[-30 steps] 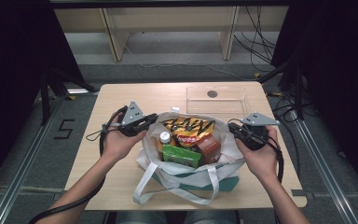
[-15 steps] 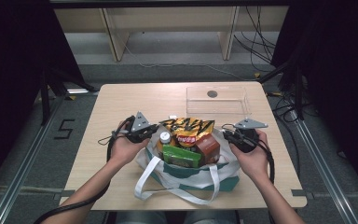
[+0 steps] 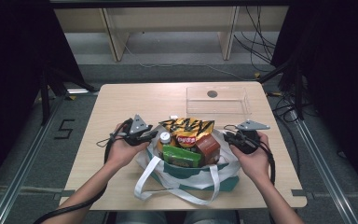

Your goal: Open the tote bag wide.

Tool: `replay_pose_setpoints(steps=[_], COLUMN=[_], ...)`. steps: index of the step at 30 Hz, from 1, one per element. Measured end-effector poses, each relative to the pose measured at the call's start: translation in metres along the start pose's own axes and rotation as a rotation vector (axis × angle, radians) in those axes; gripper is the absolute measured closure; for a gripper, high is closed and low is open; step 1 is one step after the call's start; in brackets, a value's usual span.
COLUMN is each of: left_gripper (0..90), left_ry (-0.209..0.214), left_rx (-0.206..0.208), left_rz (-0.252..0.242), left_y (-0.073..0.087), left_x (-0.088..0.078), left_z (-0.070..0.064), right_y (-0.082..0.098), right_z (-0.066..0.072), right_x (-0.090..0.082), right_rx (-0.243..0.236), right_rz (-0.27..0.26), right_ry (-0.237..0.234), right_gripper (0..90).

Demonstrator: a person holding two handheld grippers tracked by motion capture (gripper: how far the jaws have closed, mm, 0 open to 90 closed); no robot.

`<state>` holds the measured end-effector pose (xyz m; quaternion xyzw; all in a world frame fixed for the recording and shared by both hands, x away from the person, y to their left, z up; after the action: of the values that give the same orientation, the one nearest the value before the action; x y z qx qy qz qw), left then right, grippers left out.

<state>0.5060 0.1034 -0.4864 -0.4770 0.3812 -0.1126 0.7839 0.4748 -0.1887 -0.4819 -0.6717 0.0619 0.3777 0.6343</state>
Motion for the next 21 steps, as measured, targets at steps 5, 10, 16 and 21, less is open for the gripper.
replay_pose_setpoints(steps=[5,10,16,21], left_gripper=[52.8,53.4,62.3,64.7], left_ry=[-0.010,0.040,0.170,0.173], left_rx=[-0.044,-0.074,-0.100,-0.116], left_rz=[-0.067,-0.126,-0.120,-0.181], left_y=[-0.007,-0.009,-0.001,-0.014], left_x=[-0.032,-0.070,-0.089,-0.089], left_z=[0.006,-0.009,-0.052,-0.056], right_y=[-0.002,0.006,0.027,0.040], right_z=[-0.005,-0.001,0.018,0.020], right_x=[-0.021,-0.041,-0.064,-0.064], right_rx=[0.009,0.011,0.038,0.046], right_rz=[-0.035,-0.032,-0.009,0.027], right_ry=[0.017,0.019,-0.020,-0.027], right_gripper=[73.0,71.6,73.6,79.4])
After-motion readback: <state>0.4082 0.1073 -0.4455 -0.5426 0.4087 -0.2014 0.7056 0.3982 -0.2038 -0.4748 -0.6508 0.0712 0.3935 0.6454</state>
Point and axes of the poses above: each handheld gripper's, and its own axes: x roughly forward along the jaws, y roughly out of its underside, z roughly to its left, the point moved 10 cm from there along x, roughly forward along the jaws, and after that the axes turned 5 degrees about x, right-handed, at the moved point
